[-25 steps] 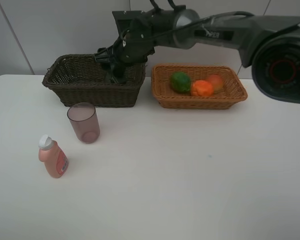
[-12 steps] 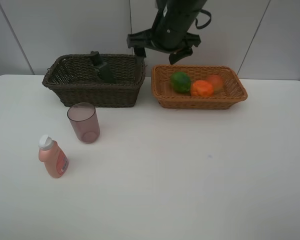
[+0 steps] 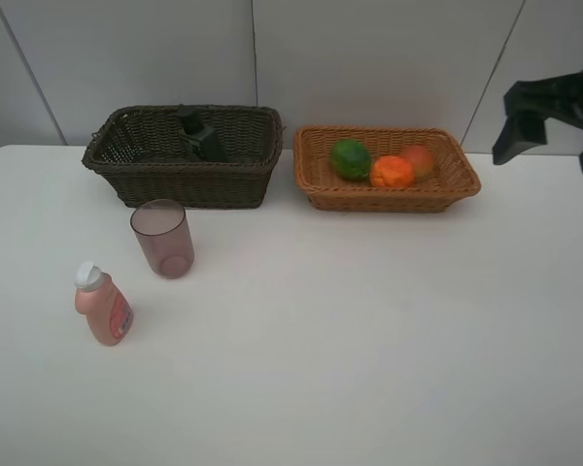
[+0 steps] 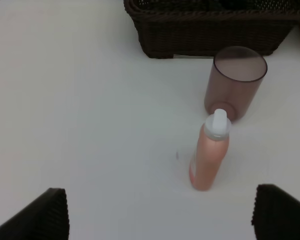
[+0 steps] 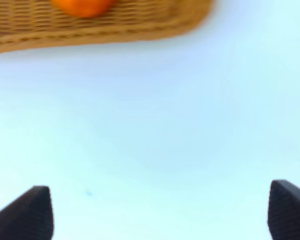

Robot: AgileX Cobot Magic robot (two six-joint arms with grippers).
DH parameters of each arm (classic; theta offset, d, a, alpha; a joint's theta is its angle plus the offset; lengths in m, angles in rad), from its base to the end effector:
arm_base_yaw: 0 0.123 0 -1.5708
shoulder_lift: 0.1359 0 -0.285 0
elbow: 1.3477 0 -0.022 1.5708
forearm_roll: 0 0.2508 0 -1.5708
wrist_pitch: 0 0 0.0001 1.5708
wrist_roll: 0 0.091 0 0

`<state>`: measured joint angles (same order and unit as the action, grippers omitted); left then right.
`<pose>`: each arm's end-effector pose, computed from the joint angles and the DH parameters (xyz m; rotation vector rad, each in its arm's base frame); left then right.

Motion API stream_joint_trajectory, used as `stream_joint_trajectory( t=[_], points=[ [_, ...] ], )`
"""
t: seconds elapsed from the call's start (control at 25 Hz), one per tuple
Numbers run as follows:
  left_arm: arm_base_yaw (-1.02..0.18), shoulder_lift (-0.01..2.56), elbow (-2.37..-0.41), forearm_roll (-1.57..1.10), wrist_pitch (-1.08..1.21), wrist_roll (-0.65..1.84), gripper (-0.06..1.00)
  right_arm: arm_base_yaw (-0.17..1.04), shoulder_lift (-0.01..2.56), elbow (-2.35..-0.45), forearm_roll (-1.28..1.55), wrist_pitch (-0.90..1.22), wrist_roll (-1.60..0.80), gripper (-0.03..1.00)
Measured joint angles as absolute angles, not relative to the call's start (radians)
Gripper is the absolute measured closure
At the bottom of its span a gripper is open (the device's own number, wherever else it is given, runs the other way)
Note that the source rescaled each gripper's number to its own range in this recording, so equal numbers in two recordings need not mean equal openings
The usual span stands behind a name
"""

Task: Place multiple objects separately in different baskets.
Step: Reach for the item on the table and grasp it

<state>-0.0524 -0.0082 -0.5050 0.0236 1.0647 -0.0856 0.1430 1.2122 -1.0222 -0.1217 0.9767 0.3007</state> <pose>-0.0068 0.0022 0.2783 -0.0351 2.0351 -0.0585 0.2306 0.0240 0.3174 0.1513 2.6332 -0.0064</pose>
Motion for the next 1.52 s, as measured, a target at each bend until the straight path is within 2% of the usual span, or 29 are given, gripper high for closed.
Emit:
stream_joint_trajectory(
  t=[0.16,0.56,0.8,1.08,1.32,1.52],
  points=[
    [-0.052,-0.008,-0.505,0.024,1.065,-0.086,-0.02,0.07,0.956,-0.97,-0.123,1.063,0.222,0.1],
    [-0.052,-0.008,-0.505,0.024,1.065,-0.086,-0.02,0.065,0.36,-0.832,-0.116,1.163,0.108,0.1],
    [-0.052,-0.008,-0.505,0.024,1.065,-0.086,-0.02,0.065,0.136,-0.74,-0.112,1.166,0.104,0.1],
    [-0.052,-0.008,-0.505,0.024,1.065,-0.086,-0.02,0.065,-0.001,-0.539,-0.108,1.083,0.098,0.1],
    [-0.052,-0.008,-0.505,0.024,1.065,-0.086,-0.02,0.063,-0.003,-0.525,-0.108,1.067,0.089,0.1],
    [-0.052,-0.008,-0.505,0.024,1.065,-0.086,-0.02,0.006,-0.003,-0.522,-0.108,1.065,0.089,0.1]
  ],
)
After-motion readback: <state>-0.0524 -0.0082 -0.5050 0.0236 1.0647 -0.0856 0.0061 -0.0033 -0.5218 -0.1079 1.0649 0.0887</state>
